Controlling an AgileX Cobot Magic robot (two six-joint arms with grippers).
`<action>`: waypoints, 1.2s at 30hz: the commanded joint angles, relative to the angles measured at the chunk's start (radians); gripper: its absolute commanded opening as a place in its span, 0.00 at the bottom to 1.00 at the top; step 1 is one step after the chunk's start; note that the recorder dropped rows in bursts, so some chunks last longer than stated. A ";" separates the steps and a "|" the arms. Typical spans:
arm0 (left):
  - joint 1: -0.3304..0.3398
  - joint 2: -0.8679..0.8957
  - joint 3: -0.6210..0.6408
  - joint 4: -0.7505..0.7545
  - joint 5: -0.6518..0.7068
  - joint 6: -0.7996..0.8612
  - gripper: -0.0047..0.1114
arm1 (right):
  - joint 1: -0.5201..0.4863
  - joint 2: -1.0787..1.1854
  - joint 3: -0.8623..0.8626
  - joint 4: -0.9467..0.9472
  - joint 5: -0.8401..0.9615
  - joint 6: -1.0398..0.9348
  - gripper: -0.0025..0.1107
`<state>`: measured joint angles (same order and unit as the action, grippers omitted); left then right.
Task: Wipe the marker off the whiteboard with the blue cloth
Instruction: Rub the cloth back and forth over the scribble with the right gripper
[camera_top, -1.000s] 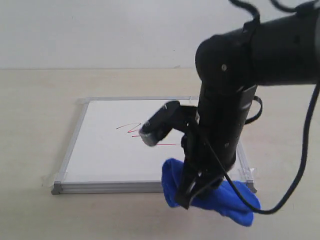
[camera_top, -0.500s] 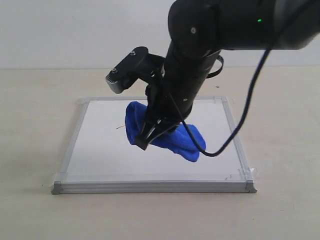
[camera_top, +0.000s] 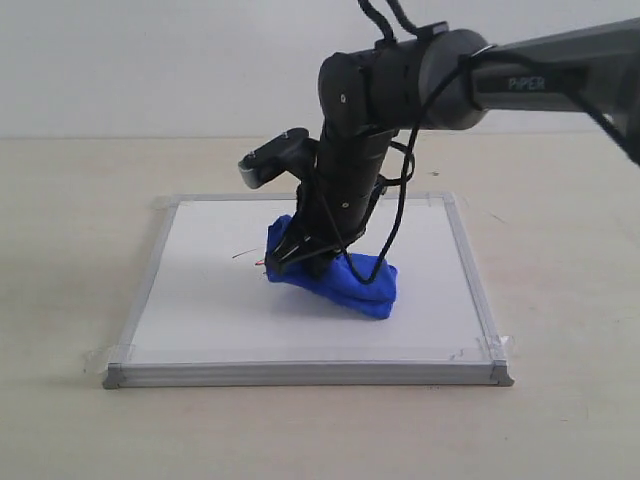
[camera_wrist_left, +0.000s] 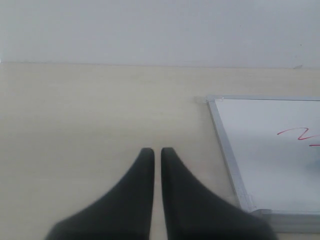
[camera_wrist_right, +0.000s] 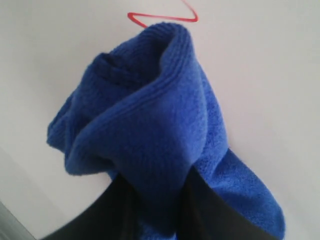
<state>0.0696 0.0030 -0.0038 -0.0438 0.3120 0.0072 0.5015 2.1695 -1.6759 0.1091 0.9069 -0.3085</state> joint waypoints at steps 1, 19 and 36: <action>0.001 -0.003 0.004 0.003 -0.013 0.000 0.08 | -0.004 0.071 -0.041 0.083 0.046 -0.051 0.02; 0.001 -0.003 0.004 0.003 -0.013 0.000 0.08 | -0.144 0.126 -0.041 -0.342 0.073 0.255 0.02; 0.001 -0.003 0.004 0.003 -0.013 0.000 0.08 | 0.106 0.126 -0.062 0.210 -0.113 -0.171 0.02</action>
<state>0.0696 0.0030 -0.0038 -0.0438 0.3120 0.0072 0.5827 2.2836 -1.7323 0.3215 0.7708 -0.4426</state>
